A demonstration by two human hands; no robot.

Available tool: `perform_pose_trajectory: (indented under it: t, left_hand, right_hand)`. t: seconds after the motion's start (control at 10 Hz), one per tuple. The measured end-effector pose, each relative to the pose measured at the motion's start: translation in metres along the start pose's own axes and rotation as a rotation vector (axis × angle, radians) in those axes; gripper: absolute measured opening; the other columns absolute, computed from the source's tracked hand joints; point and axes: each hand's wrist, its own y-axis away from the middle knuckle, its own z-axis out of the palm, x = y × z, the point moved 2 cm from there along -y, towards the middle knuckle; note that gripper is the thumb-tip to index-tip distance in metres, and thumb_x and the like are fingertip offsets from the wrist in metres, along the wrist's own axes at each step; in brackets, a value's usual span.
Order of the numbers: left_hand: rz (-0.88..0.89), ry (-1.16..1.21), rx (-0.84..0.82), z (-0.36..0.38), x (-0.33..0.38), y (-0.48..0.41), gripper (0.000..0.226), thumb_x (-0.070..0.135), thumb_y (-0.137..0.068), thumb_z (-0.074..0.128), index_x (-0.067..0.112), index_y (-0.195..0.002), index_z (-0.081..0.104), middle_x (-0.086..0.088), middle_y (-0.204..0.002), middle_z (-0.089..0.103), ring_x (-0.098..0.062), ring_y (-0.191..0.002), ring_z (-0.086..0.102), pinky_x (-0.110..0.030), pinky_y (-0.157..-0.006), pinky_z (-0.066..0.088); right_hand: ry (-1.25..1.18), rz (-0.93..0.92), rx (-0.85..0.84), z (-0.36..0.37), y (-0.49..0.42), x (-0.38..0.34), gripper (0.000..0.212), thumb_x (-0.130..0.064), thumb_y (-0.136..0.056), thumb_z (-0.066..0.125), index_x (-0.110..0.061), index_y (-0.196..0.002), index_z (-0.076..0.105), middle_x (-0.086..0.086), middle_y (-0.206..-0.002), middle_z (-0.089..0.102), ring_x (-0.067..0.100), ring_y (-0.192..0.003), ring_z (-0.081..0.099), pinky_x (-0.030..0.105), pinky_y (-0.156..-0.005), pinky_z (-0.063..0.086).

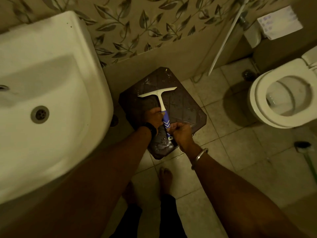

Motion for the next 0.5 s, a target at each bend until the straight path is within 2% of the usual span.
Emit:
perform_pose_trajectory:
  t: [0.1,0.3,0.4,0.5]
  left_hand:
    - [0.005,-0.033,0.001,-0.004,0.001,0.005,0.041,0.006,-0.100,0.063,0.004,-0.140,0.059,-0.017,-0.131,0.066,-0.034,-0.119,0.066,-0.048,-0.099,0.057]
    - [0.031,0.034,-0.031,-0.023,0.016,0.048,0.043,0.007,-0.102,0.058,0.007,-0.145,0.054,-0.014,-0.132,0.066,-0.030,-0.116,0.065,-0.045,-0.099,0.056]
    - [0.075,0.041,-0.031,-0.038,0.032,0.078,0.041,0.010,-0.100,0.064,0.011,-0.140,0.059,-0.009,-0.129,0.068,-0.025,-0.112,0.067,-0.048,-0.101,0.057]
    - [0.217,0.078,-0.053,-0.051,0.057,0.111,0.039,0.016,-0.096,0.068,0.013,-0.134,0.064,-0.012,-0.124,0.072,-0.035,-0.115,0.069,-0.050,-0.103,0.056]
  right_hand:
    - [0.015,-0.009,-0.001,0.000,0.003,0.001,0.015,-0.001,-0.087,0.077,-0.009,-0.099,0.073,0.006,-0.086,0.076,0.018,-0.075,0.072,0.031,-0.067,0.059]
    - [-0.072,-0.076,0.009,-0.003,0.041,-0.036,0.034,-0.006,-0.089,0.076,-0.014,-0.120,0.068,0.001,-0.100,0.072,0.019,-0.092,0.071,0.026,-0.073,0.057]
    - [-0.052,-0.215,-0.017,-0.005,0.071,-0.070,0.037,-0.010,-0.087,0.078,-0.028,-0.118,0.067,-0.005,-0.107,0.072,0.016,-0.103,0.071,0.038,-0.093,0.060]
    - [-0.085,-0.375,0.016,-0.003,0.103,-0.109,0.050,-0.014,-0.084,0.081,-0.024,-0.129,0.064,0.000,-0.125,0.070,0.015,-0.118,0.066,0.041,-0.106,0.054]
